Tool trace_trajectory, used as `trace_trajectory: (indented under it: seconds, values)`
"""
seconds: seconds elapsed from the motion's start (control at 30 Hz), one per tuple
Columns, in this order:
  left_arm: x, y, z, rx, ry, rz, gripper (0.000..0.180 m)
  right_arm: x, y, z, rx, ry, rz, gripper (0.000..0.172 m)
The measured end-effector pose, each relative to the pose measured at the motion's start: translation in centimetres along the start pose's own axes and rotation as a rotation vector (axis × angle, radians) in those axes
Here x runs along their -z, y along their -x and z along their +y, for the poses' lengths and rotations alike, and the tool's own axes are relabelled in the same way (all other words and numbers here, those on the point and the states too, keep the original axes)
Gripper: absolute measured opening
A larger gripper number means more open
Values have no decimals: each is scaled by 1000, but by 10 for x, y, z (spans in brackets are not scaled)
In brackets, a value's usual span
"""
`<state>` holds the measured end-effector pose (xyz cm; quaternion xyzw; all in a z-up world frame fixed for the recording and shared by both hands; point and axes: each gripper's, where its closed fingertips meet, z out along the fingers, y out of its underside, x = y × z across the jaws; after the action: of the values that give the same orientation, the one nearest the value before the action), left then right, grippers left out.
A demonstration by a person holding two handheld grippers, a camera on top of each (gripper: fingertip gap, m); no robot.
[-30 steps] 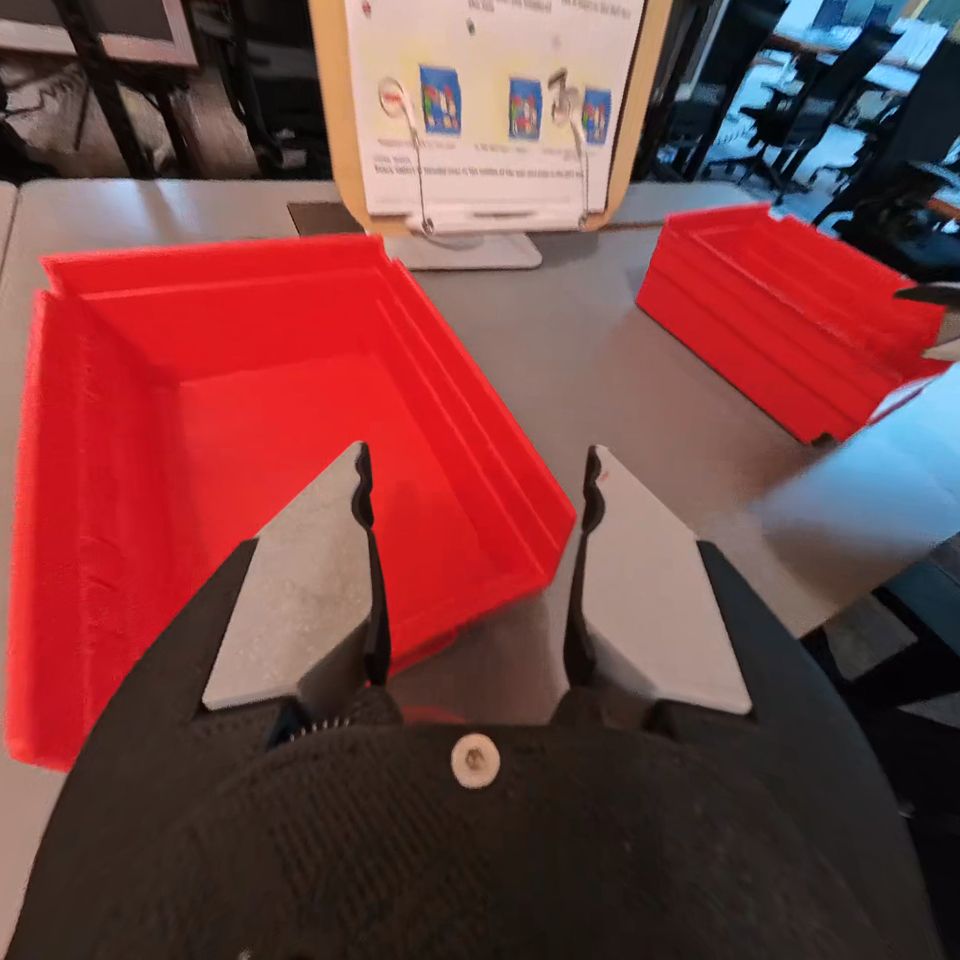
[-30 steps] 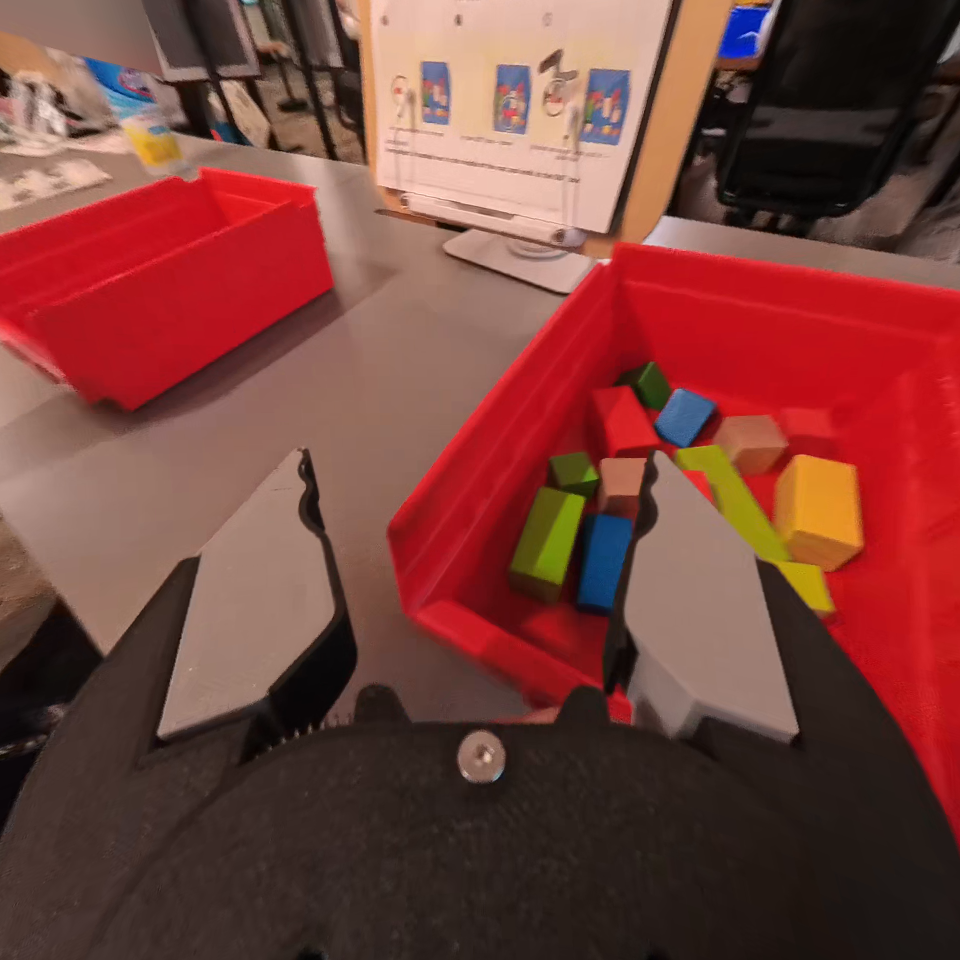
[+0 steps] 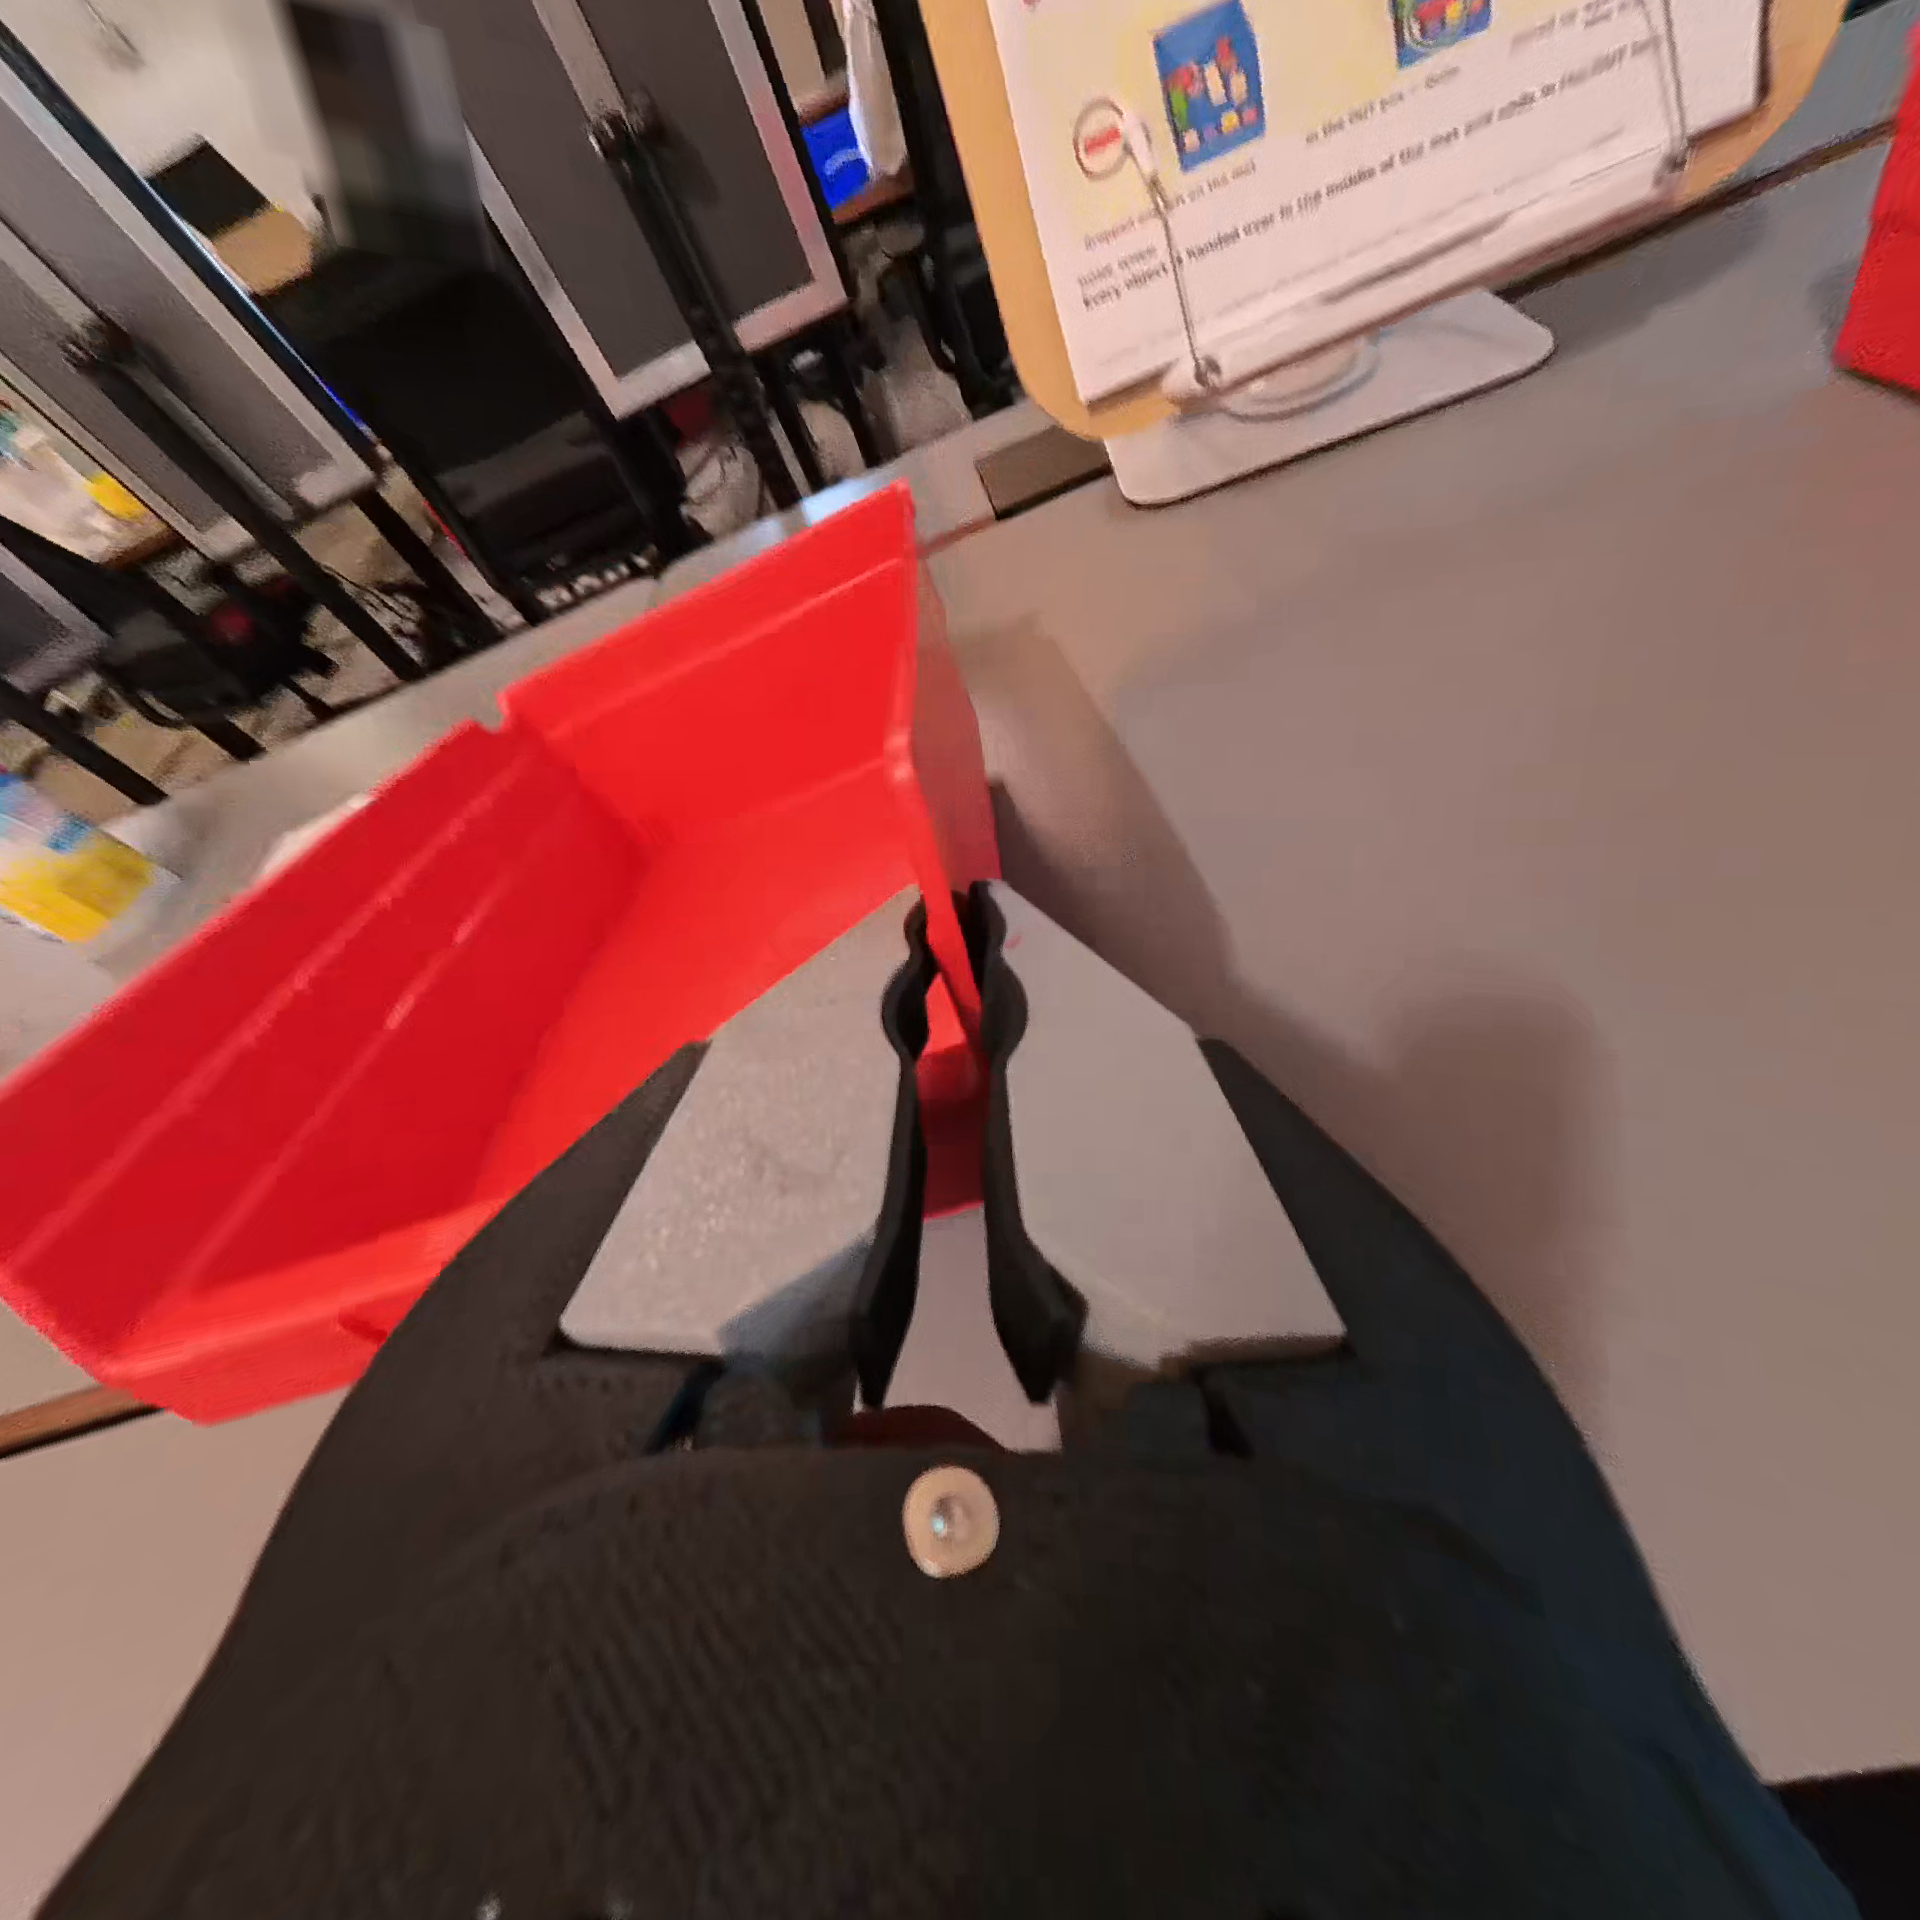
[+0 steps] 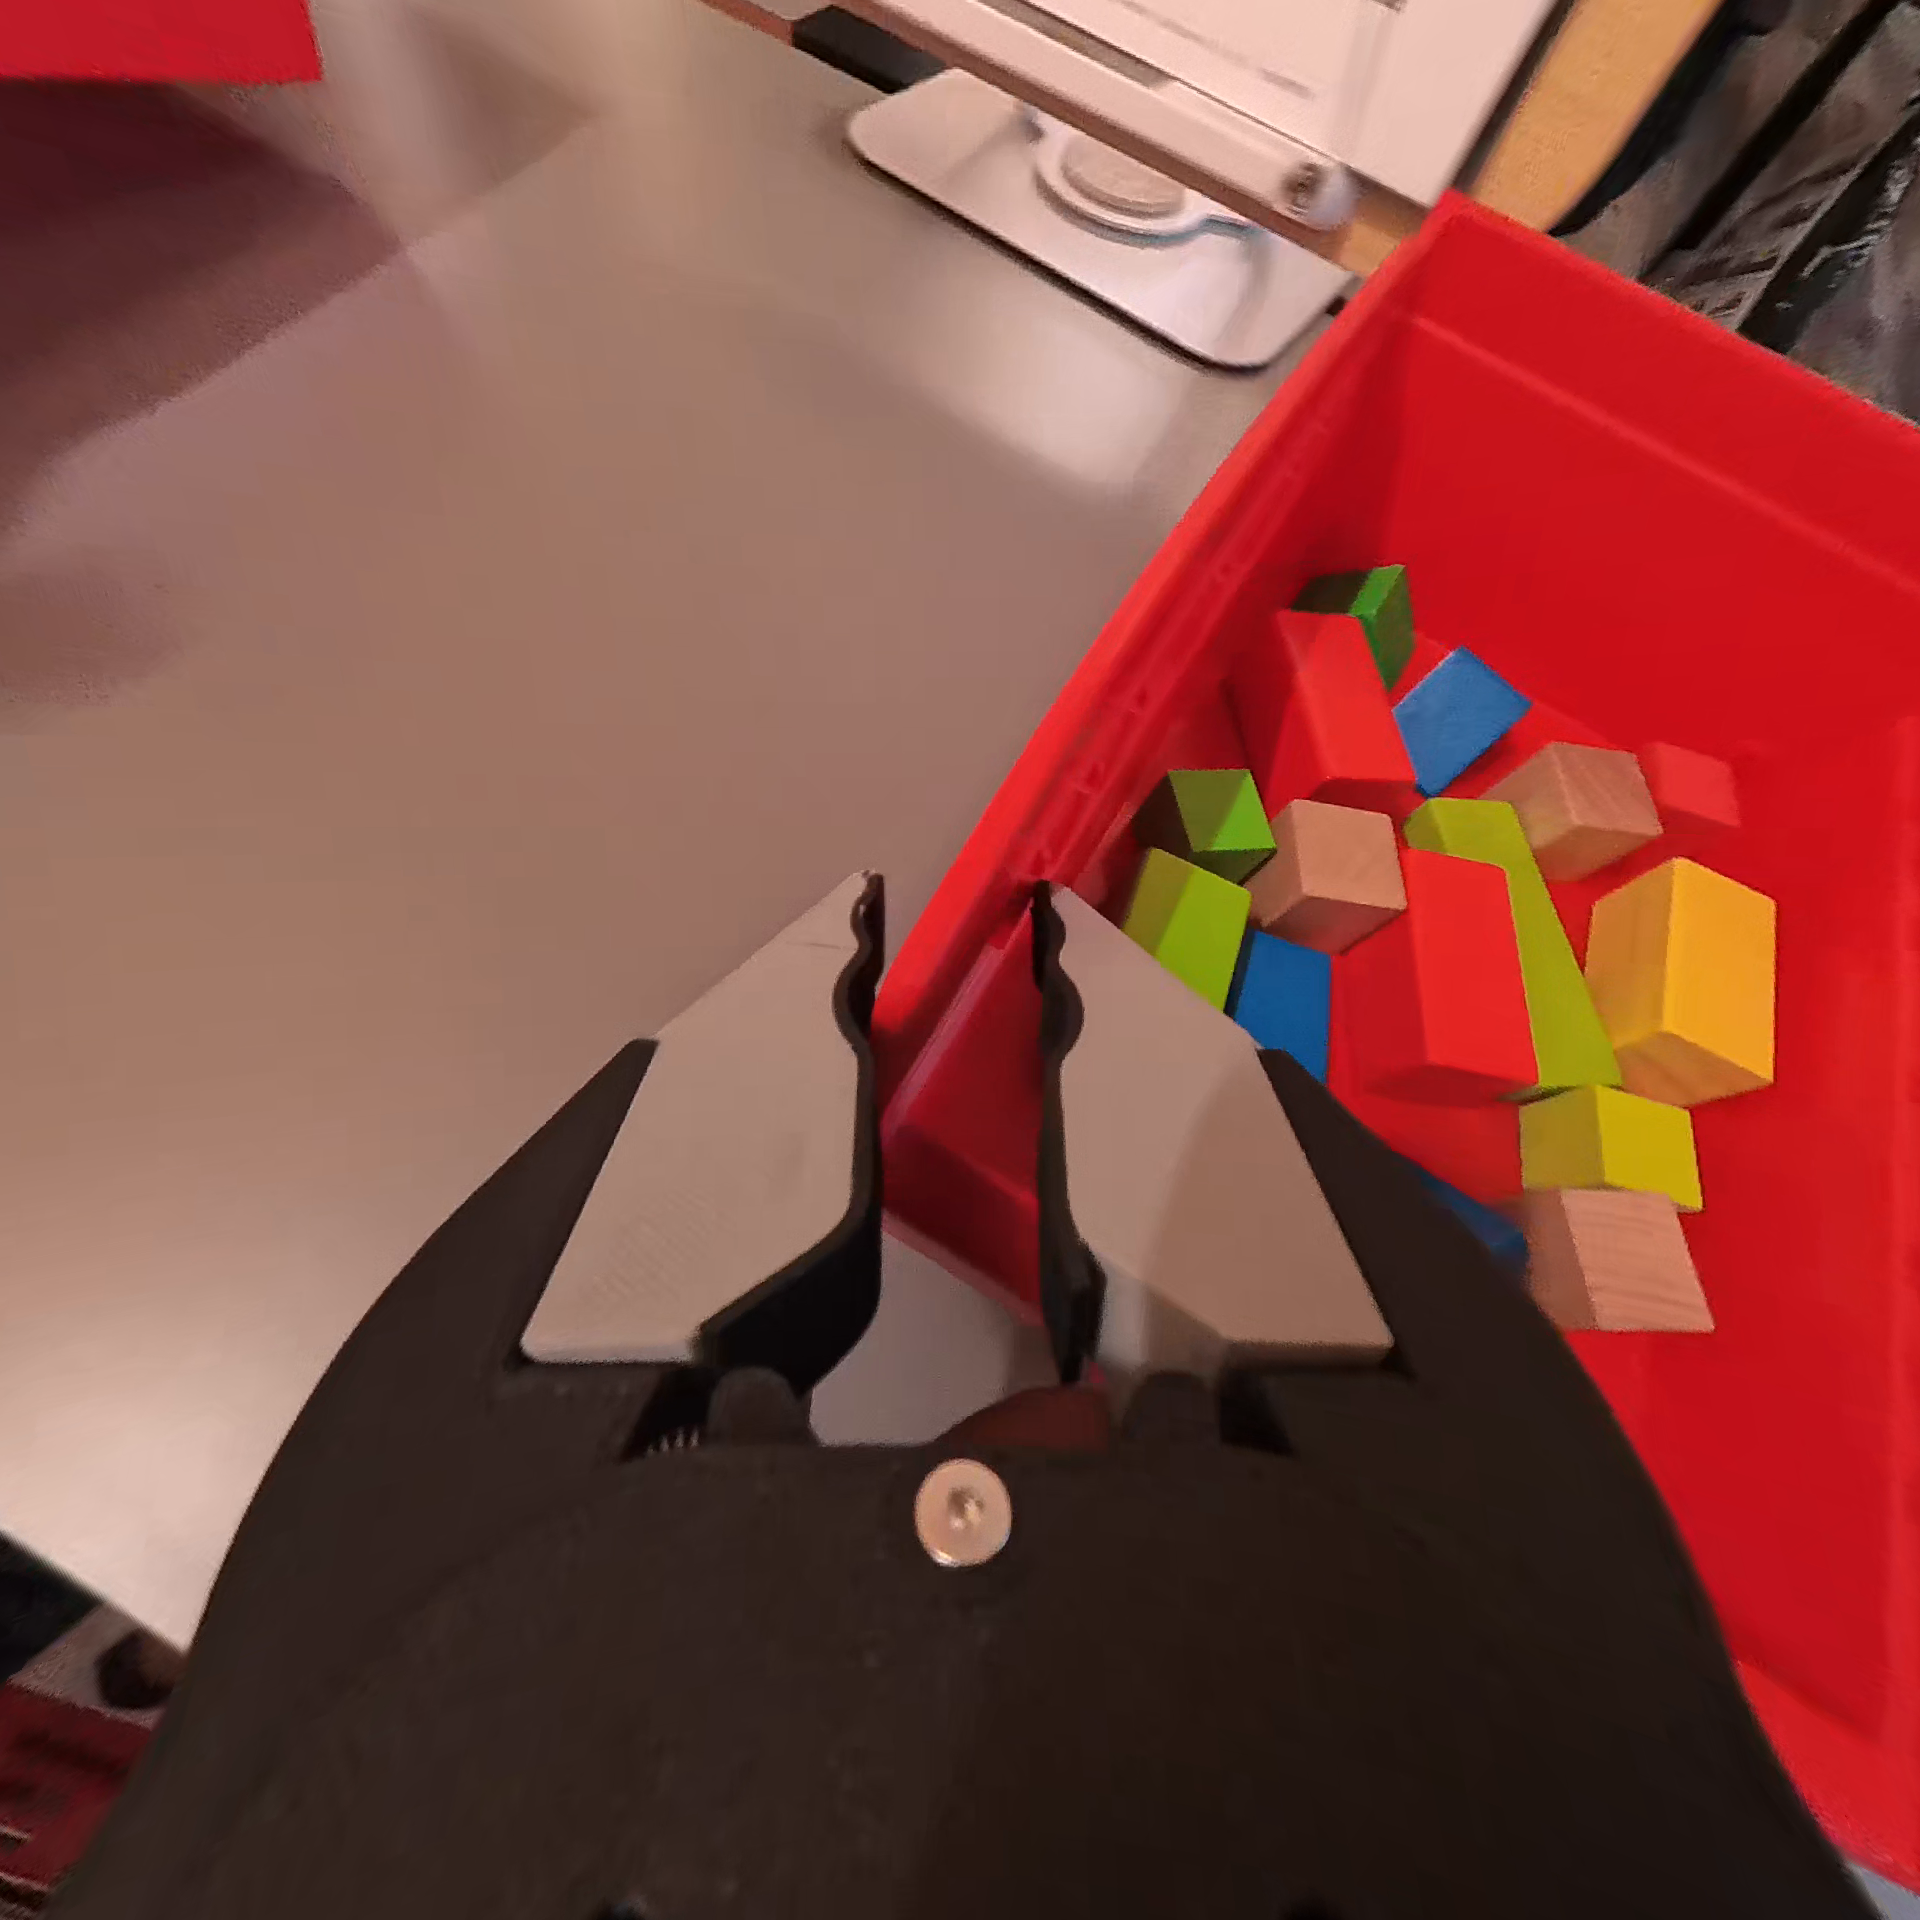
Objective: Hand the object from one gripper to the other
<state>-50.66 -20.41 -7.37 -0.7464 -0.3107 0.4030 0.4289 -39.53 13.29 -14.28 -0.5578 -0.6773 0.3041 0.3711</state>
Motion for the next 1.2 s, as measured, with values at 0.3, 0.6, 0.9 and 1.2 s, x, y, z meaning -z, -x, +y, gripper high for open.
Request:
trace_trajectory:
  seconds: [0.3, 0.6, 0.9, 1.2]
  values:
    - [62, 36, -55, -6, -244, -54, 1, -35, 127, -55, 61, -40, -168, 26]
    - [111, 60, -83, -36, -338, -151, 1, -56, 316, -161, 216, -249, -373, 36]
    - [143, -20, -127, -155, -500, -9, 1, 31, 167, -154, 198, -407, -193, 38]
    - [101, -206, -172, -254, -523, 441, 1, 80, -93, -64, -11, -290, 153, 51]
